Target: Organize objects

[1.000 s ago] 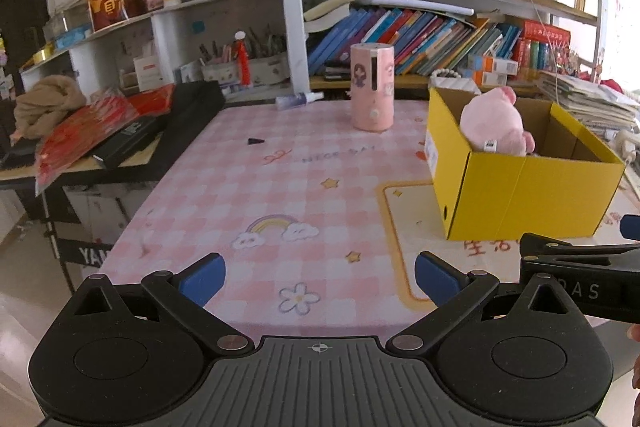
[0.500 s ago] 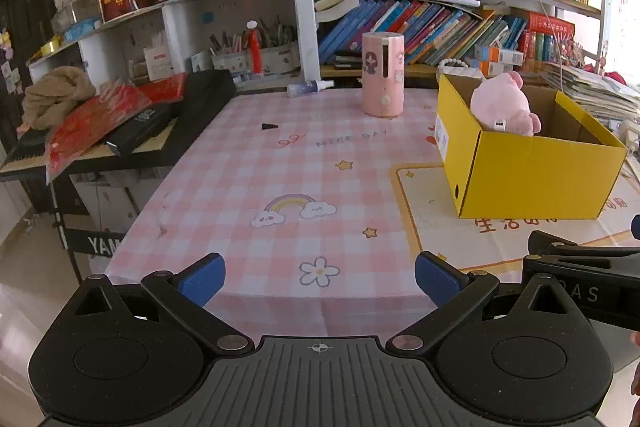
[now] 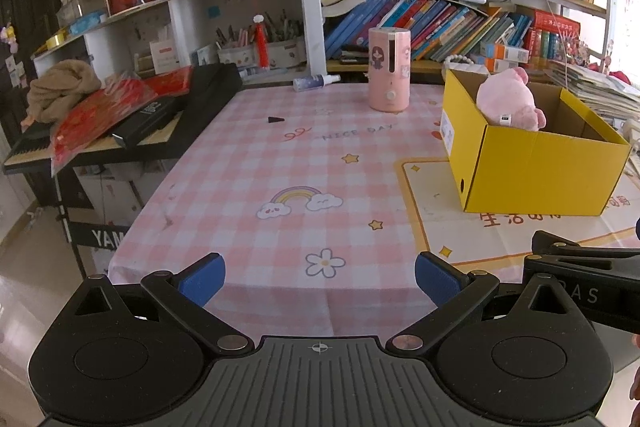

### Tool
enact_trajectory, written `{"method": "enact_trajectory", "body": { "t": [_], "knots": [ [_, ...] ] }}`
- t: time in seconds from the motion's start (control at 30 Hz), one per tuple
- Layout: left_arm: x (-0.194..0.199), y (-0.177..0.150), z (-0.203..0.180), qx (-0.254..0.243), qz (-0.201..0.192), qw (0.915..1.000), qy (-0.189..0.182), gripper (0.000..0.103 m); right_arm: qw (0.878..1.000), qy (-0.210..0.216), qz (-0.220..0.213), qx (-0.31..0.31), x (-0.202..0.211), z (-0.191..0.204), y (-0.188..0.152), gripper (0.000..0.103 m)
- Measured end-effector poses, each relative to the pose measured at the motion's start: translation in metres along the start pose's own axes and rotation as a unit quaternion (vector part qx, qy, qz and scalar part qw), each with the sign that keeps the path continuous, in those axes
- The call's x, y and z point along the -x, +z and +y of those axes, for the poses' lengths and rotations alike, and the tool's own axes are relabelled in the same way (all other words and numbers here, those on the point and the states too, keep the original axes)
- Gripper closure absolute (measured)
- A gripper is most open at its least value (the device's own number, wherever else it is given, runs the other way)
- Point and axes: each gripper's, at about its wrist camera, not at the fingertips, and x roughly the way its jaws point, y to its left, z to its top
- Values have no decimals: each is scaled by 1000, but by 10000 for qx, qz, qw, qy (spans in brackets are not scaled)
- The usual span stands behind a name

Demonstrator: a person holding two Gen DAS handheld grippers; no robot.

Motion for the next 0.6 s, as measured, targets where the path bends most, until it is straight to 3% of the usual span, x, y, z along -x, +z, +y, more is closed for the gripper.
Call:
{"method": "enact_trajectory", "body": {
  "t": [0.6],
  "knots": [
    [0, -2, 2, 33, 53, 10000, -12, 1, 10000, -2, 4, 4, 0, -1, -3, 0]
  ]
}}
